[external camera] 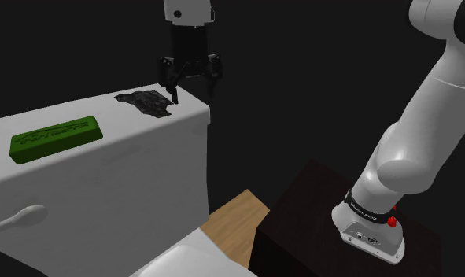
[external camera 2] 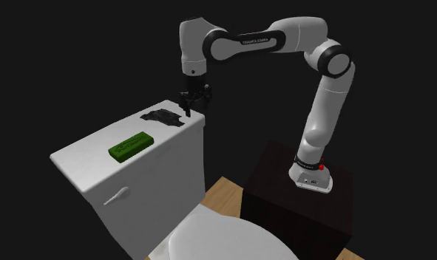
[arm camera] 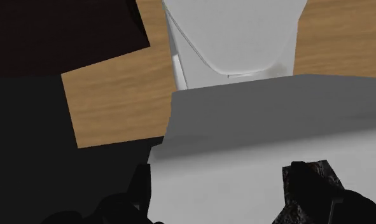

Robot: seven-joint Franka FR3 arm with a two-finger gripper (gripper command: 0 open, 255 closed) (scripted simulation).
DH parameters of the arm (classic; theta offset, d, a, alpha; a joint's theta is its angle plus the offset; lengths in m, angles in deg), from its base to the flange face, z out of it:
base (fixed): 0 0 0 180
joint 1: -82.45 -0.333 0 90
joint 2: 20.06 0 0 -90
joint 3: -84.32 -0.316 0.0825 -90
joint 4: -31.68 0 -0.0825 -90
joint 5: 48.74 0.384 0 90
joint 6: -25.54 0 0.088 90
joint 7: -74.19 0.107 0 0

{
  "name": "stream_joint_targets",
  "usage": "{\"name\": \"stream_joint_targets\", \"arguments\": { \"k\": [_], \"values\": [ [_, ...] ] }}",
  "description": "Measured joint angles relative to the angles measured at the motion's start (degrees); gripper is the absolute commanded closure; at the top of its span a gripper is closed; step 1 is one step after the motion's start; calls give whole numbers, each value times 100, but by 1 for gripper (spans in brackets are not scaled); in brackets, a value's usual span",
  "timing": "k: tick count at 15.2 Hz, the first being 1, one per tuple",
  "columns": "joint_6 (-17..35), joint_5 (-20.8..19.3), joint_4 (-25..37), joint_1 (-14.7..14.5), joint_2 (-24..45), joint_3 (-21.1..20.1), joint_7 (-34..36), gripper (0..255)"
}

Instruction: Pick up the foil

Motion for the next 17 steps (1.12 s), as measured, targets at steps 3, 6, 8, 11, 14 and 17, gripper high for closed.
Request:
{"name": "stream_joint_targets", "arguments": {
  "k": [3,6,8,11,14,17],
  "values": [
    [-83,-426,773,-191,674,-168,574,0],
    [-336,-940,1800,-536,1464,-270,1148,0],
    [-483,-1223,2390,-761,1922,-270,1396,0],
    [-298,-1276,2279,-788,1996,-255,1464,0],
    [-40,-1243,1961,-730,1929,-248,1446,0],
    [84,-1235,1821,-716,1911,-246,1449,255]
  ]
}}
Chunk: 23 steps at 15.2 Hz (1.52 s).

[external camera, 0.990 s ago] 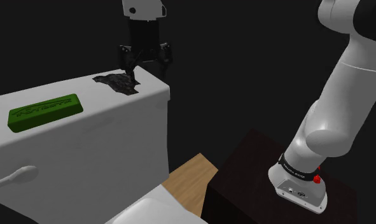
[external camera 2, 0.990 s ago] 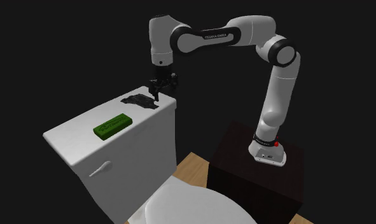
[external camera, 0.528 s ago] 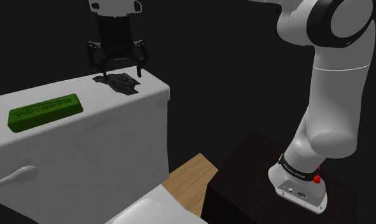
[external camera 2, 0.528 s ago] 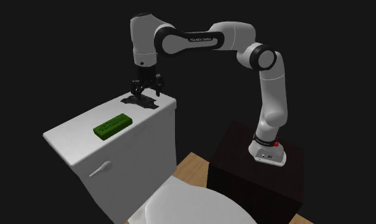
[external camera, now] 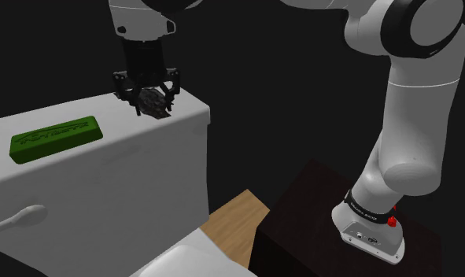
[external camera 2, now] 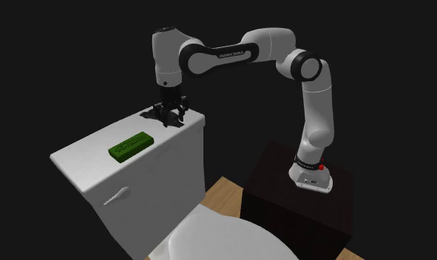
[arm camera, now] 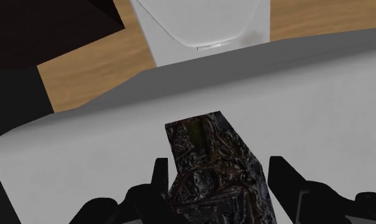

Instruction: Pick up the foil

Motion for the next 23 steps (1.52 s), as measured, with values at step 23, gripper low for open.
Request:
{"name": "stream_joint_targets", "arguments": {
  "k": [23],
  "values": [
    [-1214,-228,1621,-320,431,-9,72,255]
  ]
}}
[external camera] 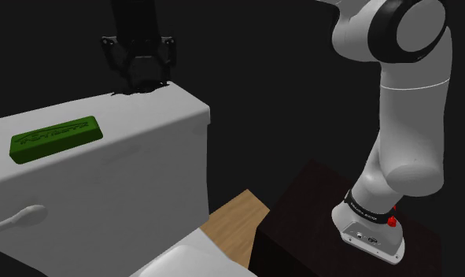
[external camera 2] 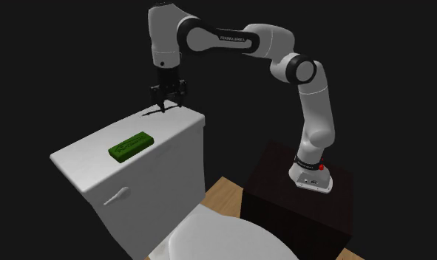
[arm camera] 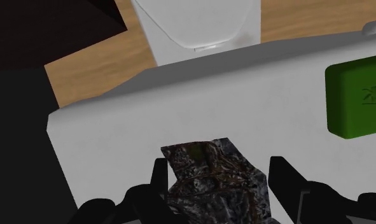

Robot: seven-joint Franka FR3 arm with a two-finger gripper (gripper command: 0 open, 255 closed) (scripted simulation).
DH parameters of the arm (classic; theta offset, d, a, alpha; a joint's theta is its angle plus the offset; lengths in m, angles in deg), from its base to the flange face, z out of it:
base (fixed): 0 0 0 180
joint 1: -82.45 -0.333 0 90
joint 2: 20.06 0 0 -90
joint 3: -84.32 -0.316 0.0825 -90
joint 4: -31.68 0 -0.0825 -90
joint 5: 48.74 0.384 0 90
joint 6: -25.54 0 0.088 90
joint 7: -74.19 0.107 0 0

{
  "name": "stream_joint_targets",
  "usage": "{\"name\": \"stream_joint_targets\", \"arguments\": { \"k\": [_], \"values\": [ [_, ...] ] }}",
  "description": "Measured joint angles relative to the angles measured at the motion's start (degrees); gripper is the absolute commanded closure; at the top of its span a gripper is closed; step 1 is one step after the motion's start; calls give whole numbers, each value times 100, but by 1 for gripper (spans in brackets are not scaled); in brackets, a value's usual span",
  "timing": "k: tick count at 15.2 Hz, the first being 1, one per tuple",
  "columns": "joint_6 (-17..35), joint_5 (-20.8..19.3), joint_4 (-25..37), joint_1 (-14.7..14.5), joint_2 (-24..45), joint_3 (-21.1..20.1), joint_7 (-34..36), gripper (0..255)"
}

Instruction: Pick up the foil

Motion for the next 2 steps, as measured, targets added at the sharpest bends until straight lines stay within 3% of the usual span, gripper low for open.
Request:
{"name": "stream_joint_targets", "arguments": {
  "k": [2],
  "values": [
    [-200,-65,320,-89,125,5,17,255]
  ]
}}
